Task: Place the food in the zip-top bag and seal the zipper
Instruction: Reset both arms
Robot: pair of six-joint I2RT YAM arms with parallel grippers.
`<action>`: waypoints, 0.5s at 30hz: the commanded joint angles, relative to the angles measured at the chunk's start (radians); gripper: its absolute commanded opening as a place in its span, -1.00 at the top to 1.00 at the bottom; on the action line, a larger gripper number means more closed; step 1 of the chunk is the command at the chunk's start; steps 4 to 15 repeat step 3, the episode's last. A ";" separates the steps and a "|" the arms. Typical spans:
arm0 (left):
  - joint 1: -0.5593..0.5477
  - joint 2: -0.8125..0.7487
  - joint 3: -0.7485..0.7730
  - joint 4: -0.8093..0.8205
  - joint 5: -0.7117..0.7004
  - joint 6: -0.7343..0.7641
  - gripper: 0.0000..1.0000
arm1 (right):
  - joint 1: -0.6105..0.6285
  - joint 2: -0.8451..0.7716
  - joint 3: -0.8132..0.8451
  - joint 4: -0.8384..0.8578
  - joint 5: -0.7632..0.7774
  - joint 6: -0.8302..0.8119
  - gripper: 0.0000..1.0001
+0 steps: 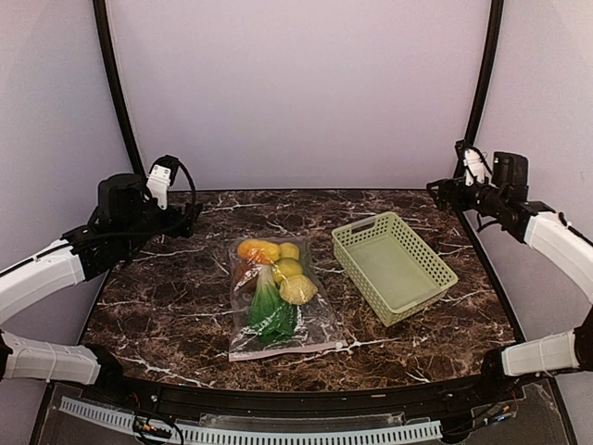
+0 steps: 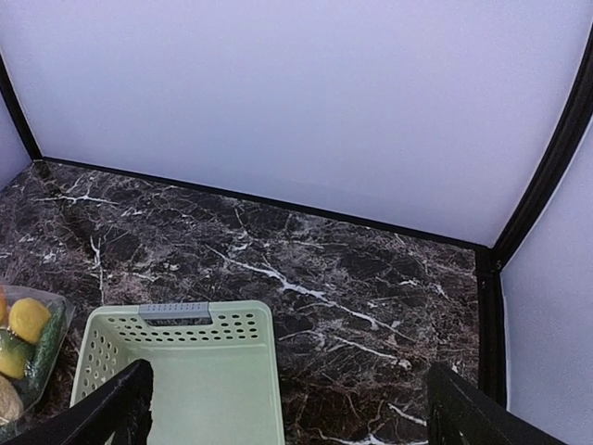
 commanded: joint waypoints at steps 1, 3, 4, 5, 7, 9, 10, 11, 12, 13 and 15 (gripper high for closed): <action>0.017 -0.050 -0.034 0.053 0.012 -0.035 -0.89 | -0.010 -0.024 -0.003 0.064 0.001 -0.026 -0.97; 0.019 -0.058 -0.043 0.065 0.011 -0.038 -0.89 | -0.010 -0.030 -0.012 0.067 -0.016 -0.031 -0.97; 0.019 -0.058 -0.043 0.065 0.011 -0.038 -0.89 | -0.010 -0.030 -0.012 0.067 -0.016 -0.031 -0.97; 0.019 -0.058 -0.043 0.065 0.011 -0.038 -0.89 | -0.010 -0.030 -0.012 0.067 -0.016 -0.031 -0.97; 0.019 -0.058 -0.043 0.065 0.011 -0.038 -0.89 | -0.010 -0.030 -0.012 0.067 -0.016 -0.031 -0.97; 0.019 -0.058 -0.043 0.065 0.011 -0.038 -0.89 | -0.010 -0.030 -0.012 0.067 -0.016 -0.031 -0.97; 0.019 -0.058 -0.043 0.065 0.011 -0.038 -0.89 | -0.010 -0.030 -0.012 0.067 -0.016 -0.031 -0.97; 0.019 -0.058 -0.043 0.065 0.011 -0.038 -0.89 | -0.010 -0.030 -0.012 0.067 -0.016 -0.031 -0.97; 0.019 -0.058 -0.043 0.065 0.011 -0.038 -0.89 | -0.010 -0.030 -0.012 0.067 -0.016 -0.031 -0.97; 0.019 -0.058 -0.043 0.065 0.011 -0.038 -0.89 | -0.010 -0.030 -0.012 0.067 -0.016 -0.031 -0.97; 0.019 -0.058 -0.043 0.065 0.011 -0.038 -0.89 | -0.010 -0.030 -0.012 0.067 -0.016 -0.031 -0.97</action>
